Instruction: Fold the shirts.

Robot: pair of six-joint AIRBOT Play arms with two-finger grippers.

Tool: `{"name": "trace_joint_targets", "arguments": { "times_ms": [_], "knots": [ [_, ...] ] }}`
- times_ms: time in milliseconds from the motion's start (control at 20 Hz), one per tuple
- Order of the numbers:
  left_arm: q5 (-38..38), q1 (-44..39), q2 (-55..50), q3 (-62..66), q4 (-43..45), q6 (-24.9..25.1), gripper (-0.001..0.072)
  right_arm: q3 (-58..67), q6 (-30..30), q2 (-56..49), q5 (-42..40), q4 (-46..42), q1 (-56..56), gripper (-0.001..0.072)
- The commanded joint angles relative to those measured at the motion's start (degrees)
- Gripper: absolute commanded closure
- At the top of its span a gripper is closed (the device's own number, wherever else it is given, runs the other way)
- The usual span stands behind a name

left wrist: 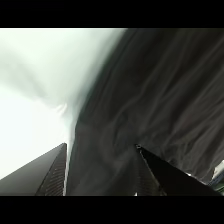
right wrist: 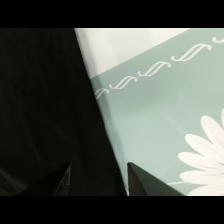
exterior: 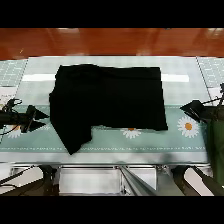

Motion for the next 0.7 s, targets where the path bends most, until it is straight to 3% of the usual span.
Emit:
{"name": "trace_joint_targets", "arguments": {
  "times_ms": [0, 400, 450, 550, 600, 650],
  "knots": [
    [3.5, -2.4, -3.4, -0.3, -3.5, 1.7, 0.0211, -0.3, -0.4, 0.3, -0.1, 0.3, 0.0, 0.0308],
    [5.6, -6.7, -8.1, 0.5, -3.5, 1.7, 0.0219, -0.3, -0.3, 0.3, -0.7, 0.3, 0.0, 0.0308],
    [5.6, -8.1, -8.2, 1.1, -3.5, 1.9, 0.0282, -0.3, 0.1, 0.3, -0.9, 0.3, 0.0, 0.0308],
    [5.8, -11.0, -8.2, 2.6, -3.5, 2.4, 0.0614, -0.3, 0.5, 0.3, -1.1, 0.3, 0.0, 0.0309],
    [5.6, -12.5, -8.2, 3.5, -3.4, 3.5, 0.0678, -0.3, 0.4, 0.3, -1.1, 0.3, 0.0, 0.0309],
    [5.6, -13.7, -8.2, 4.5, -3.4, 3.8, 0.0688, -0.3, 0.2, 0.3, -1.1, -0.2, -0.1, 0.0308]
  ]
}}
